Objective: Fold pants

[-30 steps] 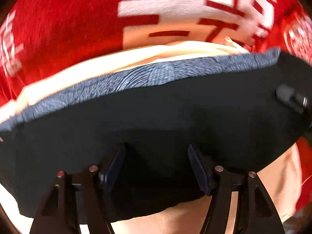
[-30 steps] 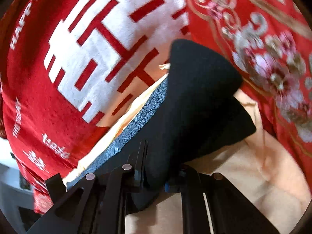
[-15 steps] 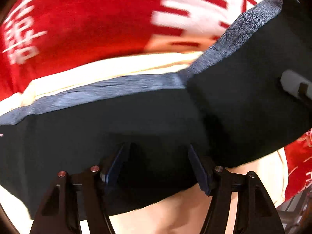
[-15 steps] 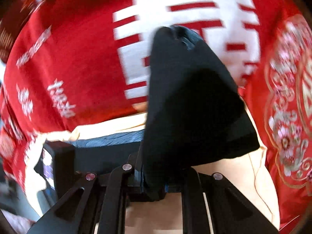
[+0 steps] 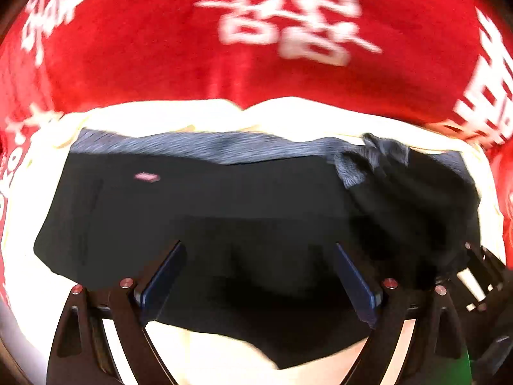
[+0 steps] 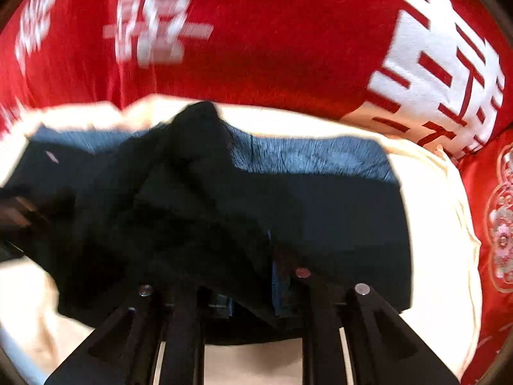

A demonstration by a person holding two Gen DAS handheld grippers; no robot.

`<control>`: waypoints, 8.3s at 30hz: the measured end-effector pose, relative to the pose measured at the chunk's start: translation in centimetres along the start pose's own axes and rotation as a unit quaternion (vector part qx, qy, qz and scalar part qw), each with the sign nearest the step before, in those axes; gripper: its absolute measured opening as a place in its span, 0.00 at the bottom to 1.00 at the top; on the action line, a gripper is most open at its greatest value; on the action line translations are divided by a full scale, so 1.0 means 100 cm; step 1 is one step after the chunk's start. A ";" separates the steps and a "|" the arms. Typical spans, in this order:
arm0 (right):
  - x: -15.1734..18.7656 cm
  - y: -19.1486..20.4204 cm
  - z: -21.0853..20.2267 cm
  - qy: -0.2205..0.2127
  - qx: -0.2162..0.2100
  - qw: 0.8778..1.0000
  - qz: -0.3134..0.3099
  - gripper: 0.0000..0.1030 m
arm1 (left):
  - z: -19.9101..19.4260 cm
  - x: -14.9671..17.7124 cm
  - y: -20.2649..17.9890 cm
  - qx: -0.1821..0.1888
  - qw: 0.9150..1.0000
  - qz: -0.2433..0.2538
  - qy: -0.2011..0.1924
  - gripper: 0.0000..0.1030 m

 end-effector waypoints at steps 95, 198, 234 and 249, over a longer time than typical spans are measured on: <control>0.011 0.082 -0.032 0.111 -0.127 0.983 -0.078 0.56 | -0.001 0.087 0.097 -0.026 0.988 -0.128 0.079 0.76; -0.145 0.279 -0.064 0.258 -0.332 0.900 -0.113 0.82 | 0.002 0.062 0.184 -0.151 0.983 0.020 -0.099 0.32; -0.151 0.142 -0.104 0.236 -0.453 0.859 -0.027 0.18 | -0.109 0.027 -0.009 -0.136 0.955 0.187 -0.184 0.32; -0.059 -0.088 -0.014 0.211 -0.428 0.860 0.180 0.17 | -0.055 0.052 -0.242 -0.070 0.933 0.329 -0.132 0.32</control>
Point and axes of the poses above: each gripper's, at about its wrist camera, not at the fingertips, and z roughly the way its jaws point, y to its left, x to its underside, the point moved 6 cm from there along z, roughly the way its jaws point, and after that the axes turned 9 degrees about z, right-handed, at the moved point
